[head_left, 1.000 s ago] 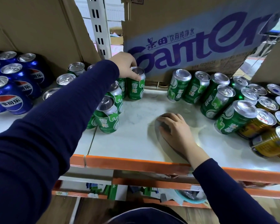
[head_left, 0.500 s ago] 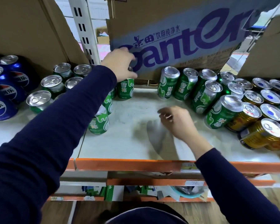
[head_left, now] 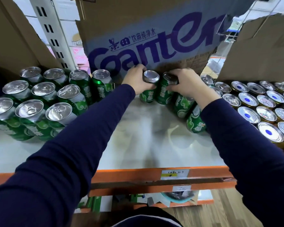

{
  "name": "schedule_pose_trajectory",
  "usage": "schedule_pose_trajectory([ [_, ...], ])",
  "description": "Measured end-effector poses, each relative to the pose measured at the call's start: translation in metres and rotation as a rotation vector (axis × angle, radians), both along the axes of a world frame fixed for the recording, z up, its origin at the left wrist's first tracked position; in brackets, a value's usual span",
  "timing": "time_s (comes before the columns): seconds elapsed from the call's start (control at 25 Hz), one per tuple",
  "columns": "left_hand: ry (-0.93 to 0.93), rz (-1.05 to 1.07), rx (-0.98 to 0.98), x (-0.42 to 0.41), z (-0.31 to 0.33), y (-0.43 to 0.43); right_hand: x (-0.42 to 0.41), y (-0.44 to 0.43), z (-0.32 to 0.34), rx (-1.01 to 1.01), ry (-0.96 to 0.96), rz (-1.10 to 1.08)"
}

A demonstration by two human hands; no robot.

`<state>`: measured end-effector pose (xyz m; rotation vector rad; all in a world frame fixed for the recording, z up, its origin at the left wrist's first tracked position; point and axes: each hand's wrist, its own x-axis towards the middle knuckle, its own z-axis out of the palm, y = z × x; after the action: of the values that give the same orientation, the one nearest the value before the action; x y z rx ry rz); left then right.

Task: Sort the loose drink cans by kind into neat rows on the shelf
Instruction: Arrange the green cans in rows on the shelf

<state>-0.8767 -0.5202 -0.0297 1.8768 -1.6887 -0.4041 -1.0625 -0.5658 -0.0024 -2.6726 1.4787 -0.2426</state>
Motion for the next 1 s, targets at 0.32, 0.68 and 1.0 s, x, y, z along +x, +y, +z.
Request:
schedule_pose_trajectory([
  [0.32,-0.240,-0.216,0.043,0.025,0.020,0.070,-0.002,-0.008,-0.004,-0.038,-0.060,0.002],
  [0.68,-0.071,-0.248,0.267,0.034,-0.042,0.137,0.001,0.004,-0.006,-0.011,-0.140,-0.019],
  [1.0,-0.226,-0.213,0.073,0.070,0.046,0.136,0.017,0.032,-0.010,0.082,-0.252,0.038],
])
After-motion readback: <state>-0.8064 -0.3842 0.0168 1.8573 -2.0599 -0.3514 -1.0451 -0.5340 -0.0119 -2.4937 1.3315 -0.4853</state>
